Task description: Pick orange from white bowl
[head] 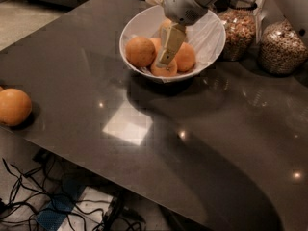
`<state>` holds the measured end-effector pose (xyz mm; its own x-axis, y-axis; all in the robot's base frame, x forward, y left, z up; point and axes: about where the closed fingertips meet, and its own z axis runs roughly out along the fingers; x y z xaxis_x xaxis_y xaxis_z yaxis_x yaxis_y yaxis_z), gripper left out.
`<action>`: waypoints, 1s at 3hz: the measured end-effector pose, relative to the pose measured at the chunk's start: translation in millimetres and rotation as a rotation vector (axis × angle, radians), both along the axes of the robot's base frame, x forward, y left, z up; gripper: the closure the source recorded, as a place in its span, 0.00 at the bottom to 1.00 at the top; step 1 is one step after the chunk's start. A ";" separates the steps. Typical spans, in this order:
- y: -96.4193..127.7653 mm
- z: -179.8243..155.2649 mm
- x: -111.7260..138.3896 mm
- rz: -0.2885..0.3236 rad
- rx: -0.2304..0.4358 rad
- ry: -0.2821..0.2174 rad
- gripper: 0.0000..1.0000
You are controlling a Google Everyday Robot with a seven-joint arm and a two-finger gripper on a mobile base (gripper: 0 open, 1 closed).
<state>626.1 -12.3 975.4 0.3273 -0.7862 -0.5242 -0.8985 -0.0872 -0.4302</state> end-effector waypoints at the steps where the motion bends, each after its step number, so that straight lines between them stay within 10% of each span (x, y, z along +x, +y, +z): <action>1: 5.0 -6.8 22.0 0.018 -0.034 0.015 0.00; 3: 23.0 -33.6 40.0 0.081 -0.067 0.091 0.17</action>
Offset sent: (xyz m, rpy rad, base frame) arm 0.0512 0.0219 -0.0211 -0.0718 0.0723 0.0836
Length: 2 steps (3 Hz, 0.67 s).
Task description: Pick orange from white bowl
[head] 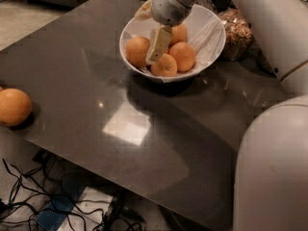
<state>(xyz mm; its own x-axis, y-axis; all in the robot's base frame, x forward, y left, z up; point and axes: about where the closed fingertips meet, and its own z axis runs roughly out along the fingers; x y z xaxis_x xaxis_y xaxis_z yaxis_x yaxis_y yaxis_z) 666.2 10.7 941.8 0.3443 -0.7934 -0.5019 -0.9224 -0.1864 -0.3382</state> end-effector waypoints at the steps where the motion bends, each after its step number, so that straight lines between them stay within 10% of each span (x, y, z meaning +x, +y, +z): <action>1: 2.5 -11.2 0.7 0.012 -0.008 0.030 0.17; 2: 4.5 -23.8 2.5 0.022 -0.017 0.062 0.18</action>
Offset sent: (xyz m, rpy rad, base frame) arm 0.0031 0.0003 -0.0329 -0.0326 0.0981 0.0299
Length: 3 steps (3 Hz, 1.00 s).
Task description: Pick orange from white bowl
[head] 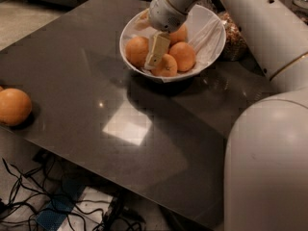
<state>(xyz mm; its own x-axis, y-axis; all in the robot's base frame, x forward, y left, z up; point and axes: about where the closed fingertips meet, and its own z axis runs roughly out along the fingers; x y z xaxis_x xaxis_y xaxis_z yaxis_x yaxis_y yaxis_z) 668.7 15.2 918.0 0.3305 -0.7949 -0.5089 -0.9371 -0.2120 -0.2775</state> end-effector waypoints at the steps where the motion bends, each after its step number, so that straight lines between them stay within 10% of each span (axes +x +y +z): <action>1: 6.2 -11.2 1.5 0.016 -0.008 0.024 0.18; 3: 12.9 -26.9 5.6 0.035 -0.020 0.053 0.45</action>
Offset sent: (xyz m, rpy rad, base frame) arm 0.0035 0.0062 -0.0259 -0.0314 0.0665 0.0365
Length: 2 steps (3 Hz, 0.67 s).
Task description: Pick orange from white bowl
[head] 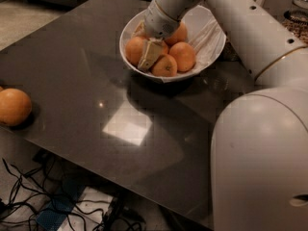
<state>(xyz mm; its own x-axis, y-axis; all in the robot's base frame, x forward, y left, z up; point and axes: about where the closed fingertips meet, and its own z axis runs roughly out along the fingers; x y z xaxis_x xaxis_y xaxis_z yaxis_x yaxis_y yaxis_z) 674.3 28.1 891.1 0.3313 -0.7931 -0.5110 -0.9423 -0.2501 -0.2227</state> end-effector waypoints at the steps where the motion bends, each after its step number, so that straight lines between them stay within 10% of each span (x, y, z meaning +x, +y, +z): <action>1: 0.0 0.0 0.0 0.000 0.000 0.000 0.68; 2: 0.7 1.2 -1.9 -0.008 0.001 -0.009 0.91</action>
Offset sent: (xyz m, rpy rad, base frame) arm -0.0094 -0.0048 0.0069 -0.0033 -0.0185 -0.0185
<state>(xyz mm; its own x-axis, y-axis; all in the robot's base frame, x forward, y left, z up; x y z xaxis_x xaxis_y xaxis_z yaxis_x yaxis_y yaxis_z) 672.4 28.8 892.3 0.3297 -0.7949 -0.5094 -0.9422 -0.2427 -0.2311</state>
